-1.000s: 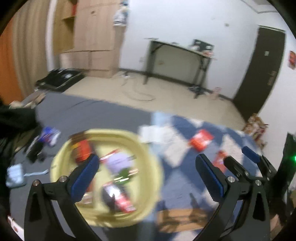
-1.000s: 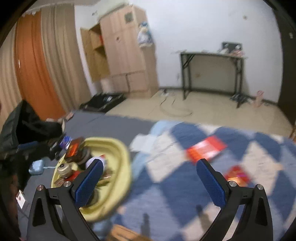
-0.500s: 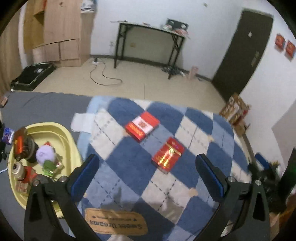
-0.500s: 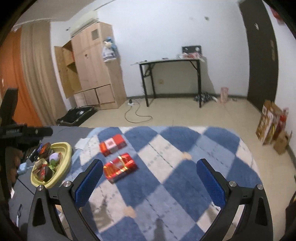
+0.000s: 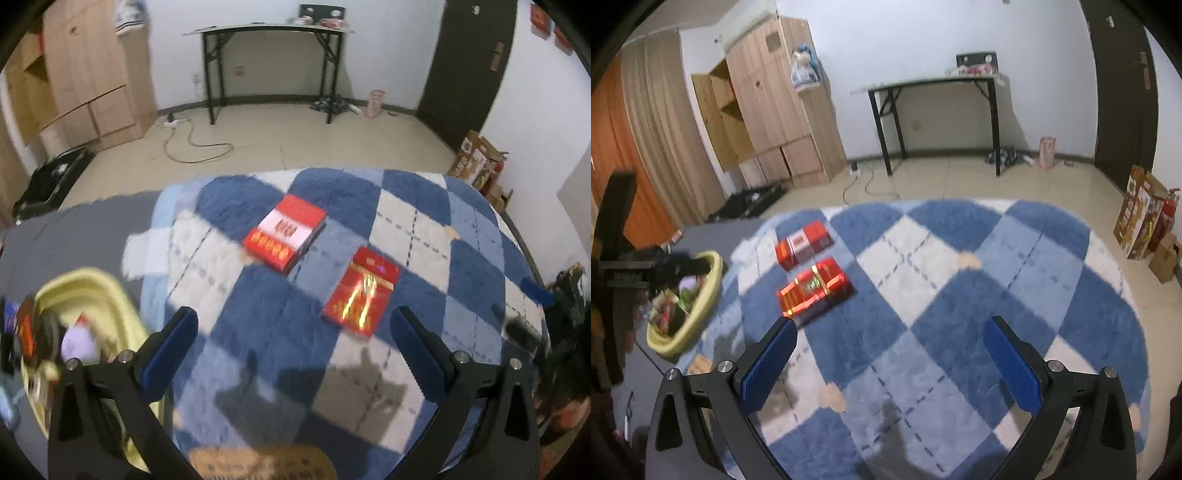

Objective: Organize rigid objects
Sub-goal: 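Grasp the red box with the left tool while the right tool grasps a red pack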

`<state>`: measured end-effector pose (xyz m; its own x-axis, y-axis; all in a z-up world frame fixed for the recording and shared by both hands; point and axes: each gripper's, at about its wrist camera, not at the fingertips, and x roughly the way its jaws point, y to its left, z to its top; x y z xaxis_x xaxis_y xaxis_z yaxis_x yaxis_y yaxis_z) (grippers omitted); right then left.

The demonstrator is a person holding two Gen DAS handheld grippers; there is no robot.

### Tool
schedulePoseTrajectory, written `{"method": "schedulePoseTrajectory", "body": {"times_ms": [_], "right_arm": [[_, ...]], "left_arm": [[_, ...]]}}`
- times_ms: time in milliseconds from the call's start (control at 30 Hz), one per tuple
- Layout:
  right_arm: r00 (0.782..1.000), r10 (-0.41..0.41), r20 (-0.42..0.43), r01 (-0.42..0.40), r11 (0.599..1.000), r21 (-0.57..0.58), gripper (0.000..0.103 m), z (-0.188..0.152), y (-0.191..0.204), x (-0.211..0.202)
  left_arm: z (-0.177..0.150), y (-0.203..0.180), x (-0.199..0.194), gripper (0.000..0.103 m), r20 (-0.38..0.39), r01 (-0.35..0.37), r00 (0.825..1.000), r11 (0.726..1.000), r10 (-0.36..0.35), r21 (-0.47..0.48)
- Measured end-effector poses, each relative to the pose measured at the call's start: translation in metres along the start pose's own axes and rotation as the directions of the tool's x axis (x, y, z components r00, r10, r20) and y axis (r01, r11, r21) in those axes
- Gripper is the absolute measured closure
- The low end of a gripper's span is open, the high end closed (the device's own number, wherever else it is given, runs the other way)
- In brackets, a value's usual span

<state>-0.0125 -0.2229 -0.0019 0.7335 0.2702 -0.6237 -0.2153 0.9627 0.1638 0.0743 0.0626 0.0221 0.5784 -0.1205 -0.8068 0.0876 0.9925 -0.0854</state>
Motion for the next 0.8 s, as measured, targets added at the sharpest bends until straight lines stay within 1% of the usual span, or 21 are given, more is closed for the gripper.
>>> {"method": "schedulePoseTrajectory", "body": {"times_ms": [67,100,133,200,267,300,367,400,433,533,567,600,667,700,733,767,800], "right_arm": [[0.999,0.043,0.014,-0.042,0.998,-0.037,0.000,0.001,0.012,0.009],[0.997,0.074,0.027,-0.072,0.996,-0.059,0.000,0.002,0.020,0.016],[0.992,0.125,0.030,-0.123,0.989,-0.083,0.000,0.003,0.030,0.027],[0.983,0.185,-0.006,-0.184,0.971,-0.151,0.000,0.007,0.046,0.053],[0.979,0.198,-0.041,-0.202,0.958,-0.206,0.000,0.012,0.052,0.073],[0.973,0.220,-0.072,-0.231,0.943,-0.239,0.000,0.016,0.054,0.086],[0.967,0.234,-0.098,-0.252,0.931,-0.263,0.000,0.023,0.051,0.105],[0.964,0.242,-0.109,-0.263,0.929,-0.261,0.000,0.024,0.050,0.112],[0.957,0.258,-0.129,-0.284,0.923,-0.259,0.000,0.027,0.049,0.121],[0.958,0.254,-0.137,-0.283,0.917,-0.280,0.000,0.032,0.050,0.140],[0.953,0.266,-0.146,-0.298,0.912,-0.282,0.000,0.031,0.052,0.144],[0.948,0.278,-0.155,-0.312,0.905,-0.290,0.000,0.029,0.054,0.148],[0.951,0.256,-0.174,-0.299,0.905,-0.302,0.000,0.026,0.057,0.158],[0.948,0.248,-0.200,-0.299,0.909,-0.291,0.000,0.027,0.056,0.166],[0.946,0.251,-0.207,-0.304,0.908,-0.288,0.000,0.027,0.057,0.168],[0.943,0.259,-0.211,-0.313,0.905,-0.289,0.000,0.029,0.058,0.170],[0.943,0.261,-0.208,-0.315,0.902,-0.295,0.000,0.031,0.060,0.171]], "left_arm": [[0.020,0.004,0.014,0.000,-0.003,0.008,1.000,0.999,-0.007,0.037],[0.029,0.004,0.021,0.000,0.001,0.001,1.000,0.998,-0.001,0.070],[0.040,0.002,0.032,0.000,0.006,-0.003,1.000,0.992,0.002,0.126],[0.050,0.002,0.050,0.000,-0.010,-0.006,1.000,0.984,0.008,0.176],[0.058,0.005,0.070,0.000,-0.043,0.021,0.999,0.978,-0.012,0.208],[0.060,0.006,0.077,0.000,-0.047,0.026,0.999,0.974,-0.016,0.224],[0.061,0.009,0.092,0.000,-0.063,0.039,0.998,0.965,-0.024,0.258],[0.060,0.011,0.102,0.000,-0.082,0.044,0.996,0.962,-0.022,0.270],[0.058,0.012,0.110,0.000,-0.092,0.058,0.995,0.960,-0.034,0.273],[0.050,0.008,0.130,0.000,-0.122,0.081,0.991,0.950,-0.045,0.302],[0.048,0.006,0.133,0.000,-0.125,0.080,0.991,0.947,-0.043,0.310],[0.047,0.004,0.138,0.000,-0.127,0.075,0.991,0.945,-0.036,0.318],[0.048,0.002,0.148,0.000,-0.126,0.059,0.992,0.946,-0.019,0.320],[0.049,0.002,0.150,0.000,-0.124,0.050,0.992,0.948,-0.011,0.315],[0.050,0.003,0.153,0.001,-0.120,0.034,0.993,0.955,0.001,0.293],[0.052,0.004,0.153,0.004,-0.116,0.029,0.993,0.961,0.003,0.273],[0.051,0.005,0.154,0.016,-0.113,0.034,0.994,0.973,-0.008,0.230]]}}
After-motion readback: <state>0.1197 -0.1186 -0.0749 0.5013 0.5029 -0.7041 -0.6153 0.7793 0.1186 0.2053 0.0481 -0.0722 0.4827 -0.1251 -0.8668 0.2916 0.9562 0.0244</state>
